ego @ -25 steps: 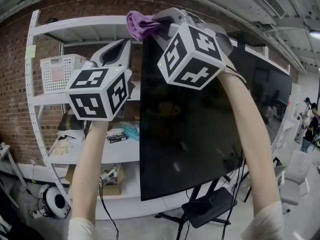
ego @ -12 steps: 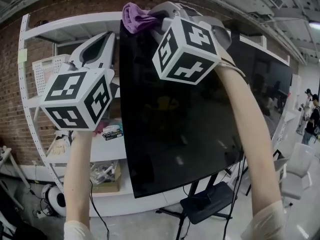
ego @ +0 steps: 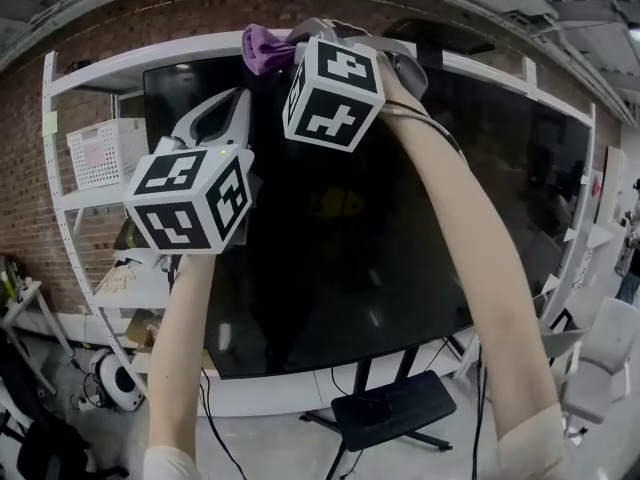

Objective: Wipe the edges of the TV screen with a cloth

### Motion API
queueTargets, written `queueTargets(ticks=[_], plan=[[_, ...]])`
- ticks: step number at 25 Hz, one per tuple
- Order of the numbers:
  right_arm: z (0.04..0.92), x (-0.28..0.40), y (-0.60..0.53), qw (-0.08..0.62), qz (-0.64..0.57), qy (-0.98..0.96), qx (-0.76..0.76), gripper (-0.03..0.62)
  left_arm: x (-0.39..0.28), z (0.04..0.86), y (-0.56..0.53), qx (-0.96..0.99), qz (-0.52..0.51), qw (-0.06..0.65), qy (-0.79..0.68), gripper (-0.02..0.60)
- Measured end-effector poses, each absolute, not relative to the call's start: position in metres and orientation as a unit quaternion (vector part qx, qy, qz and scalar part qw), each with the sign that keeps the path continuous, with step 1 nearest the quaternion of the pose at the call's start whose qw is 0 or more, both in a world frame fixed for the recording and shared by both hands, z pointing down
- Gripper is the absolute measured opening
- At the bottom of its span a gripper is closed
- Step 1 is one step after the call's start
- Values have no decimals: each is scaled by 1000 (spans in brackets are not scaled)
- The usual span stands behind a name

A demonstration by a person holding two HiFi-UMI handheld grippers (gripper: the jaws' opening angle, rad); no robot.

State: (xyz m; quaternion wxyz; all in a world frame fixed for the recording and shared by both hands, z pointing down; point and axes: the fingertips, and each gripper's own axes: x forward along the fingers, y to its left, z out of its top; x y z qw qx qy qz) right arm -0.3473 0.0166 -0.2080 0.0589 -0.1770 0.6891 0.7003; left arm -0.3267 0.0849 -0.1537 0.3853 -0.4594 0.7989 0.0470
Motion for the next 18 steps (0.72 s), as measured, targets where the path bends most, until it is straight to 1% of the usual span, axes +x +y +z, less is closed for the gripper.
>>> queueTargets(ticks=[3,7,12,15,18], plan=[[-203,-337,-6,61,700,692,-165,63,-308,-145,49,-452,28,387,803,15],[-202,-322,-32,69,716,673,-172,63,-293,-145,26,-445,75,400,798,15],[-204,-298,-72,68,720,669,-170,63,-259,-149,-23,-427,68,429,793,15],[-203,-288,-90,73,729,659,-172,63,-247,-150,-46,-435,88,429,787,15],[-200,-279,-107,72,727,664,-161,63,-240,-148,-69,-438,86,423,788,15]])
